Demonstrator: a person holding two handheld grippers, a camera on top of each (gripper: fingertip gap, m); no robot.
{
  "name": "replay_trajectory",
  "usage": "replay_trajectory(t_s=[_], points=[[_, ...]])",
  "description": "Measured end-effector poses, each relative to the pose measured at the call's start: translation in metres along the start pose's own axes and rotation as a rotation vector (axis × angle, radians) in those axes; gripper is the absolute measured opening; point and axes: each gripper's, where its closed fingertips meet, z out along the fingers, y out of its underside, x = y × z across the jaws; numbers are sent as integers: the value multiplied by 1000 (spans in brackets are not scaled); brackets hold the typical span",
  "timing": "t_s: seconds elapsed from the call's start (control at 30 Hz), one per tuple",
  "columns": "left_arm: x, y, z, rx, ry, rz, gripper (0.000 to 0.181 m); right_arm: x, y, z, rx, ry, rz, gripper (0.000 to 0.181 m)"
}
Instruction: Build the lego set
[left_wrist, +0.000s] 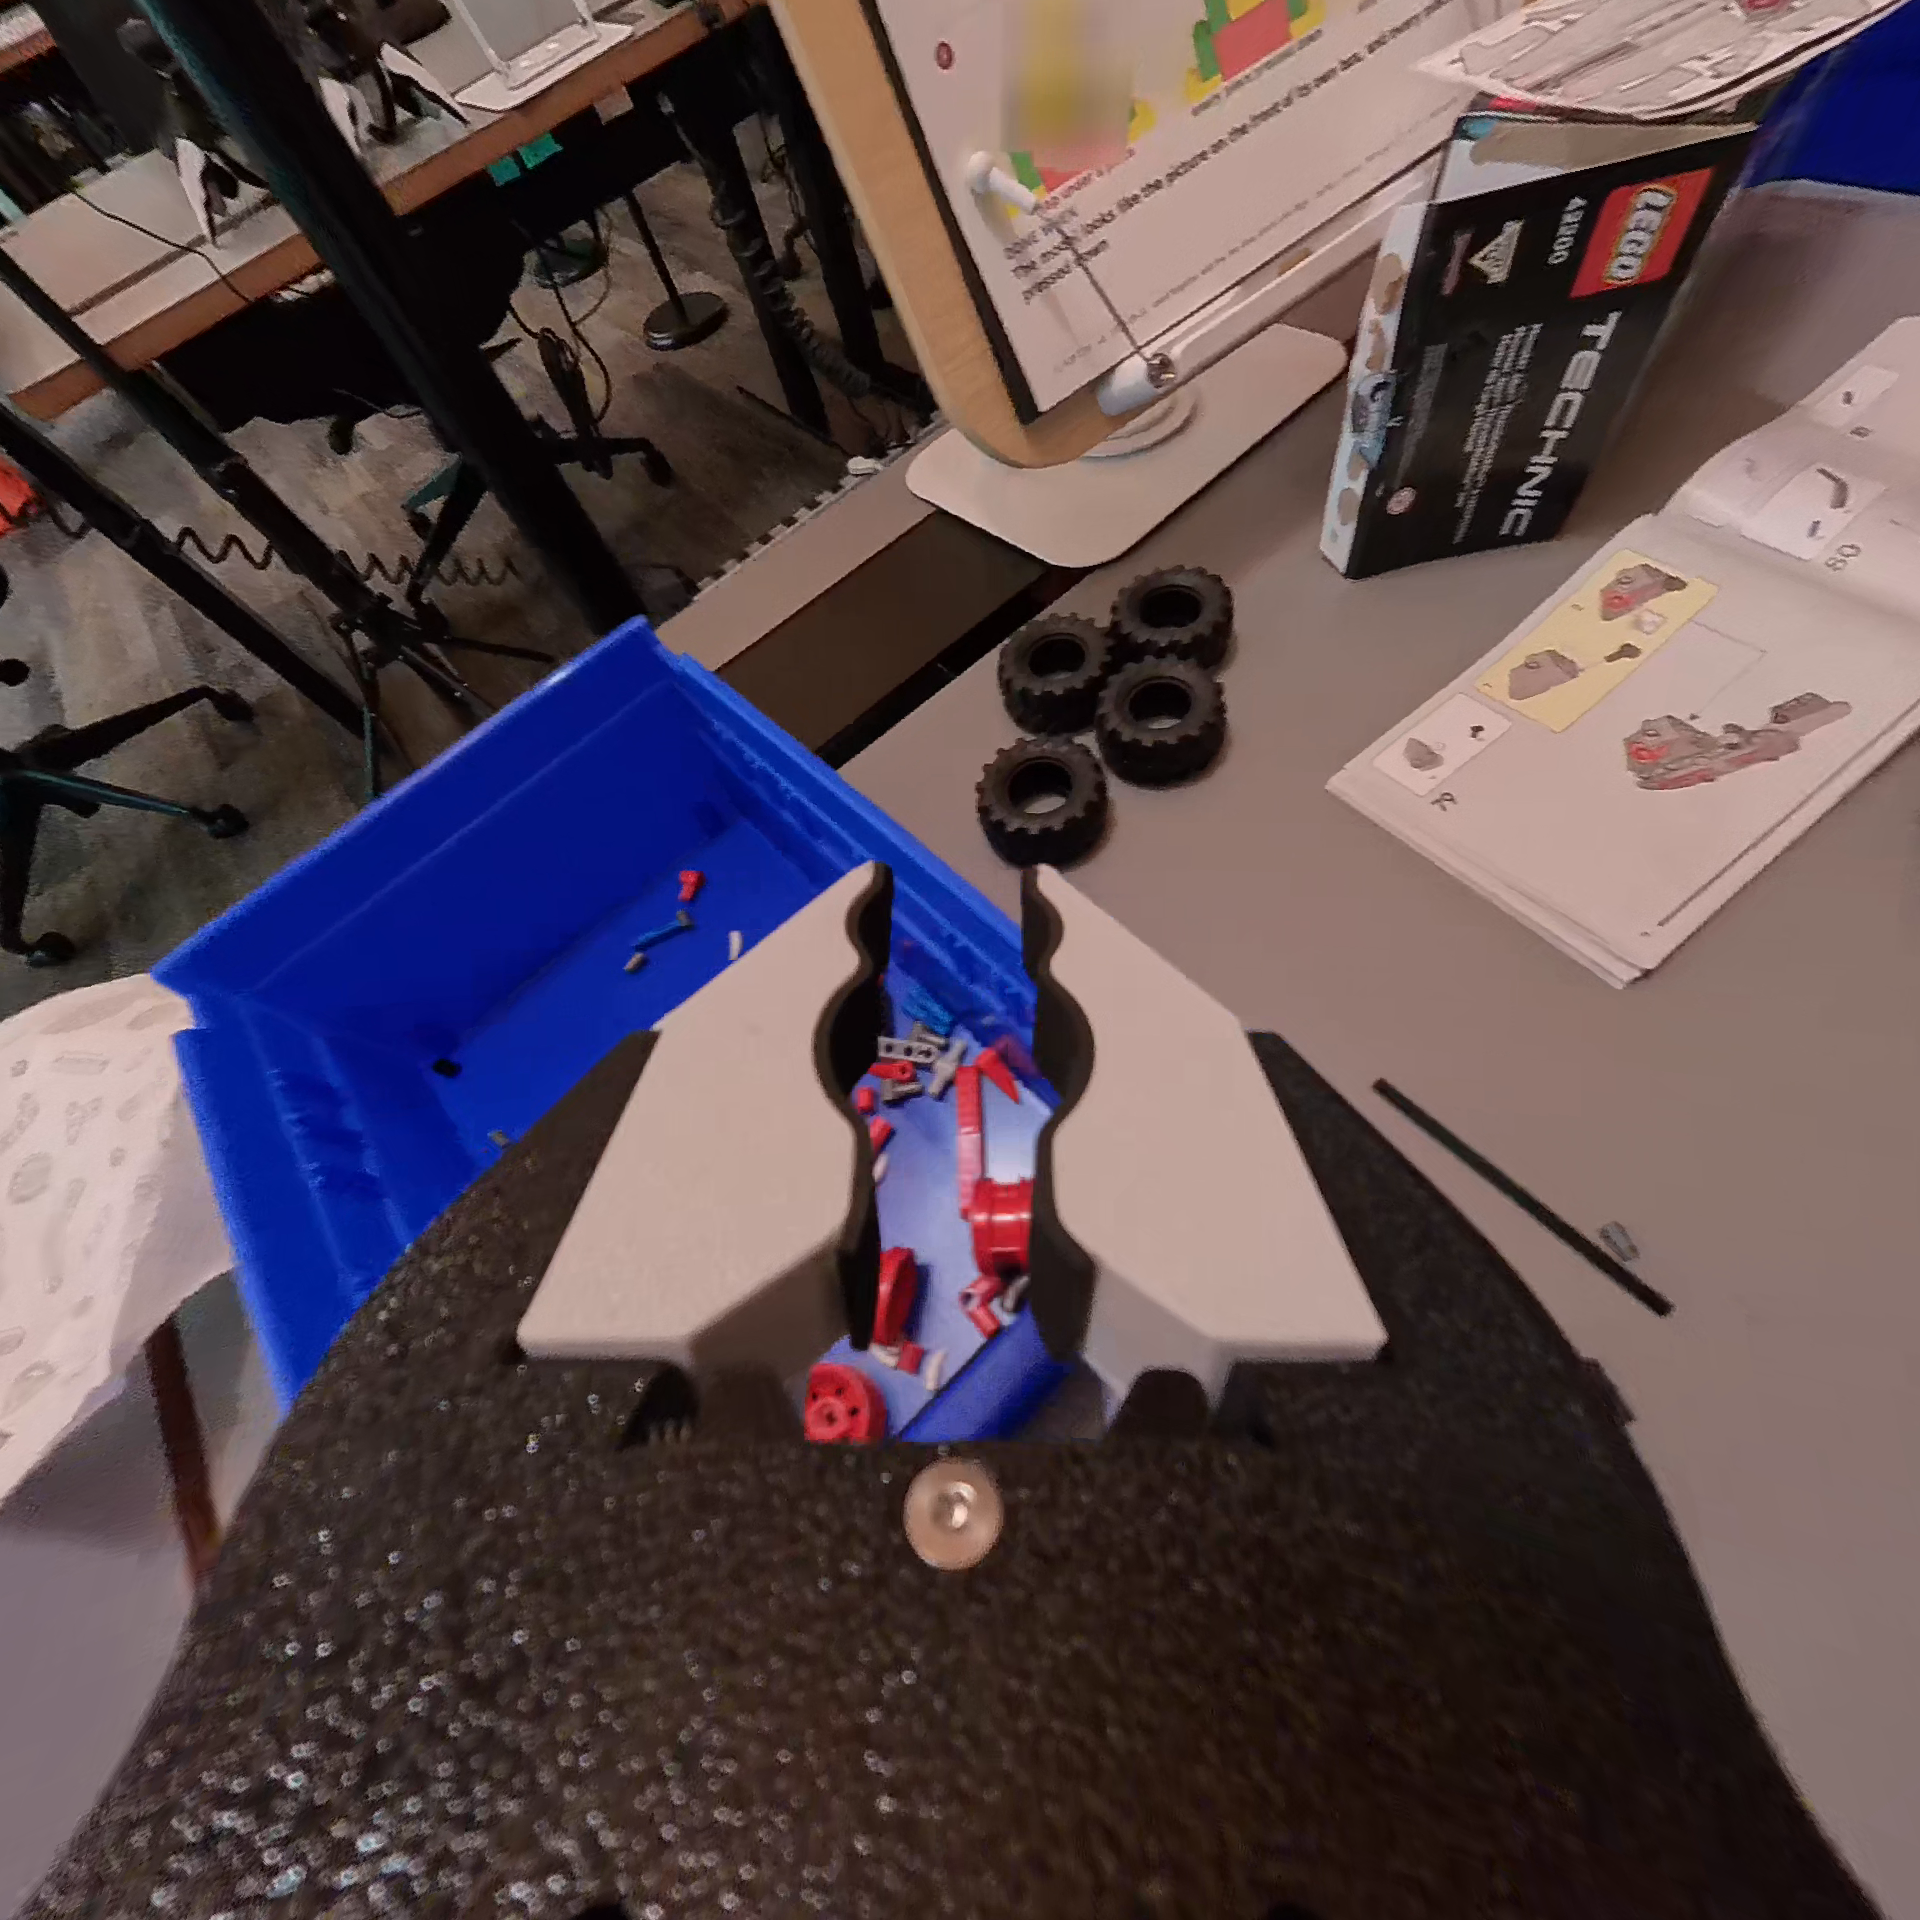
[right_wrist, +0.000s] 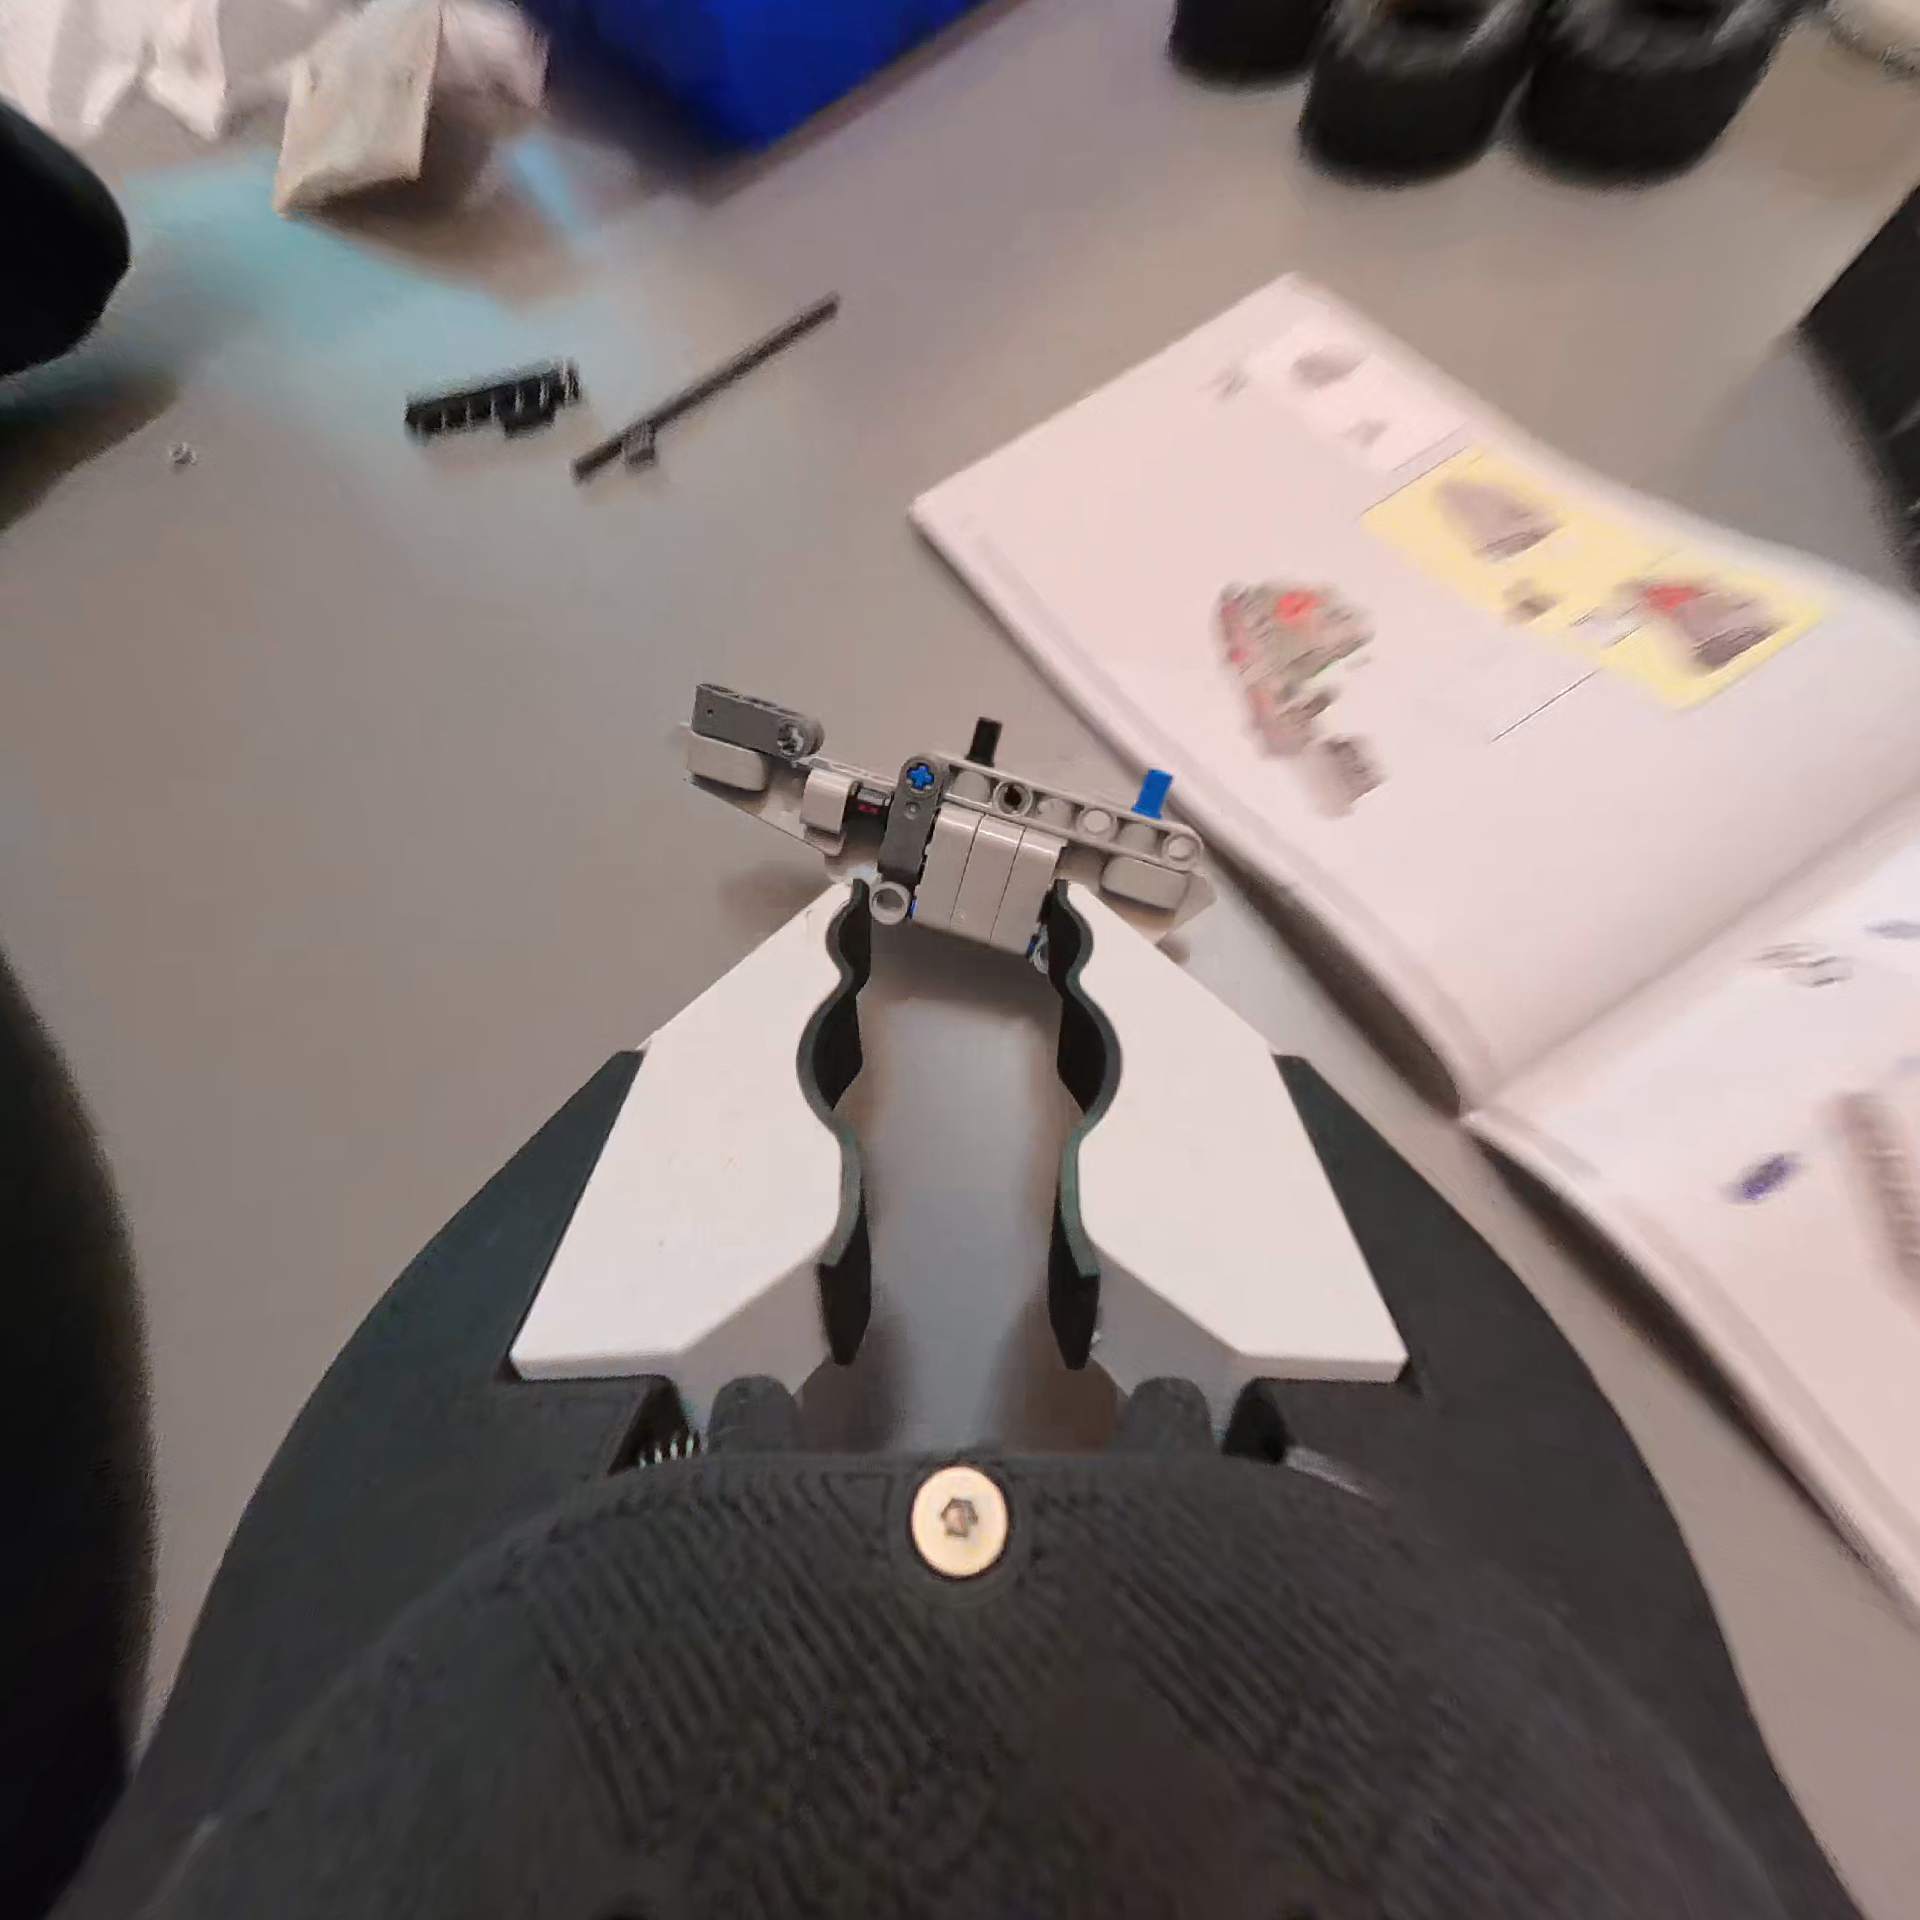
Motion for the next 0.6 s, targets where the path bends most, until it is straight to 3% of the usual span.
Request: replay_trajectory(t_s=[0.27, 0.6], points=[[56, 14, 2, -31, 55, -51, 22, 2, 23, 2, -115, 72, -48, 33], [83, 57, -18, -138, 33, -147, 22, 3, 28, -30, 23, 128, -58, 58]])
